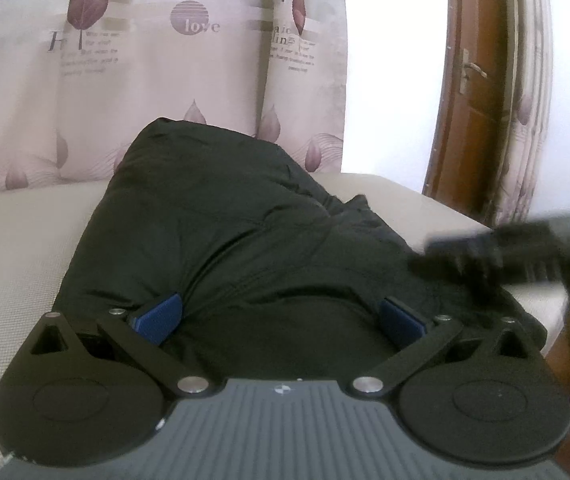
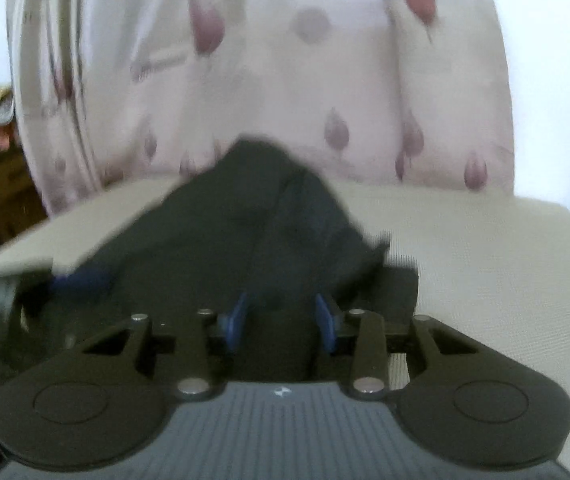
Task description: Fold large clothes
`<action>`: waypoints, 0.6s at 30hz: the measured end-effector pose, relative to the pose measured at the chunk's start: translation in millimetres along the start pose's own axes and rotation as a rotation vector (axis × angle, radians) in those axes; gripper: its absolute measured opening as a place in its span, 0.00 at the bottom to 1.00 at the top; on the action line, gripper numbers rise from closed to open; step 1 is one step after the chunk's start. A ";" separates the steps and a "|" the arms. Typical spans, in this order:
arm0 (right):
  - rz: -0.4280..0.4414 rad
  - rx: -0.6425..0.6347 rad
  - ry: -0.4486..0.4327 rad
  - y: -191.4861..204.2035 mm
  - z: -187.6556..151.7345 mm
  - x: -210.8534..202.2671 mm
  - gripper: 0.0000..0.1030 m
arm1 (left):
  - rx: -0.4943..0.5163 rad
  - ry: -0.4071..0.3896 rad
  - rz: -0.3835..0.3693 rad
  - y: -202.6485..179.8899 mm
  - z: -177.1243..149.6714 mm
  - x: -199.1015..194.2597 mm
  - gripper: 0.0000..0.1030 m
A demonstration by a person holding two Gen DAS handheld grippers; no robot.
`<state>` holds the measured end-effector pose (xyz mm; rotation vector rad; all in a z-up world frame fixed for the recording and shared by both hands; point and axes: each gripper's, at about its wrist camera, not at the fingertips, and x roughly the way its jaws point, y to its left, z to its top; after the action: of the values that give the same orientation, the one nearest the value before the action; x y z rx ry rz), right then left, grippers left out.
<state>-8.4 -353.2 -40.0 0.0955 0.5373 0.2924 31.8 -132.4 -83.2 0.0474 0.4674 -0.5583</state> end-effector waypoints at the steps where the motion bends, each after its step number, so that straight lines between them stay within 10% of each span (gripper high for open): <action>1: -0.006 -0.007 0.004 4.2 -9.3 -2.1 0.36 | 0.001 0.001 0.000 -0.3 0.6 0.4 1.00; 18: -0.071 0.133 0.032 -11.3 -55.3 36.6 0.83 | 0.035 0.021 0.026 -3.7 -0.6 3.0 1.00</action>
<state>-4.2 -352.2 -107.1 0.2007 0.5908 0.1893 31.8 -136.9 -84.8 0.0927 0.4768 -0.5413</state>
